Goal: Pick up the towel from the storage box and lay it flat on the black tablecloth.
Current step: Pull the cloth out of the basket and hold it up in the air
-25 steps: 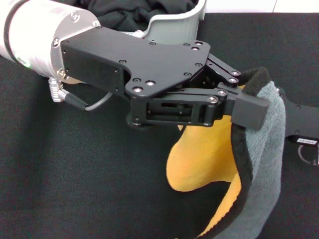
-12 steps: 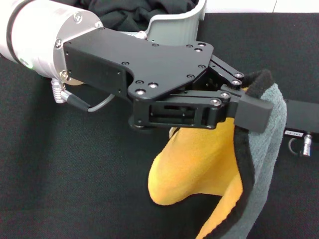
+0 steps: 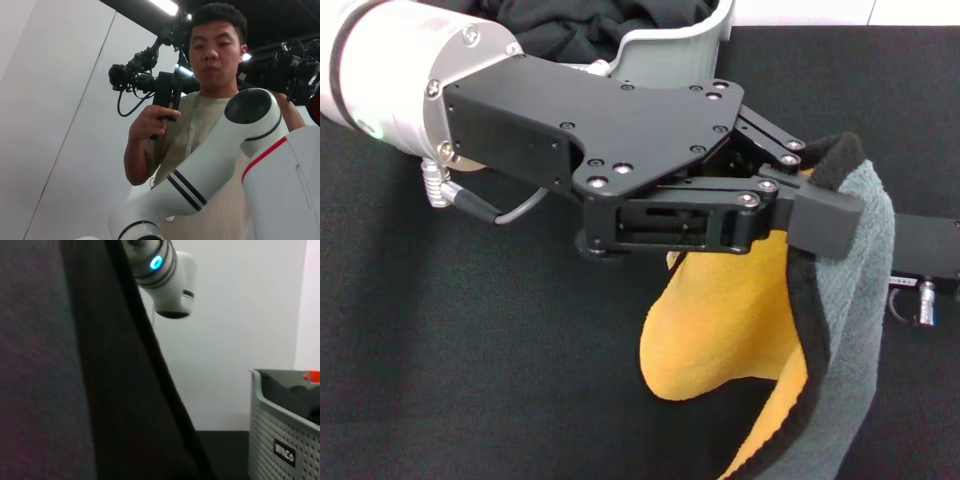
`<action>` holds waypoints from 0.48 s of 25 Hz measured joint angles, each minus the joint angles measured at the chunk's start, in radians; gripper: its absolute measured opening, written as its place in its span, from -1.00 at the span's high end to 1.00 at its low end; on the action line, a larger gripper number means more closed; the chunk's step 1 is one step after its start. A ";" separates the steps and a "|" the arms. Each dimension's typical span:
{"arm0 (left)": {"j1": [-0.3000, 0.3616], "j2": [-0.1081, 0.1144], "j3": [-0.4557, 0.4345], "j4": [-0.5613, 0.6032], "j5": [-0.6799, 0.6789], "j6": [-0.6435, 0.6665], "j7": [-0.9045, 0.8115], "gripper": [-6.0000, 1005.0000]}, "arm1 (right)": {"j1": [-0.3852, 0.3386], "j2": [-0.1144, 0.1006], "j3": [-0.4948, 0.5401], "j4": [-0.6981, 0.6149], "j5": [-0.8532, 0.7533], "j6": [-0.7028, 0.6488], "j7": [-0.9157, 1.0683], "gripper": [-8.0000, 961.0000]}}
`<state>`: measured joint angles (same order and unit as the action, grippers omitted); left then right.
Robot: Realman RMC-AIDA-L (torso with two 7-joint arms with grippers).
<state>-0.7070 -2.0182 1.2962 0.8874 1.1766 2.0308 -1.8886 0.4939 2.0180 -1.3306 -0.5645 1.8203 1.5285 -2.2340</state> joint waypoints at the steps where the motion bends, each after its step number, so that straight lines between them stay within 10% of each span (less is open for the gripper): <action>1: 0.001 0.000 0.000 -0.001 0.000 0.000 0.003 0.93 | 0.000 -0.001 -0.001 0.000 0.000 0.008 0.000 0.22; 12: 0.009 -0.005 0.001 0.001 0.000 -0.001 0.006 0.93 | 0.009 -0.003 -0.003 0.010 0.000 0.014 0.013 0.42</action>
<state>-0.6979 -2.0233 1.2973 0.8882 1.1766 2.0294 -1.8824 0.5028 2.0154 -1.3336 -0.5541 1.8198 1.5421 -2.2211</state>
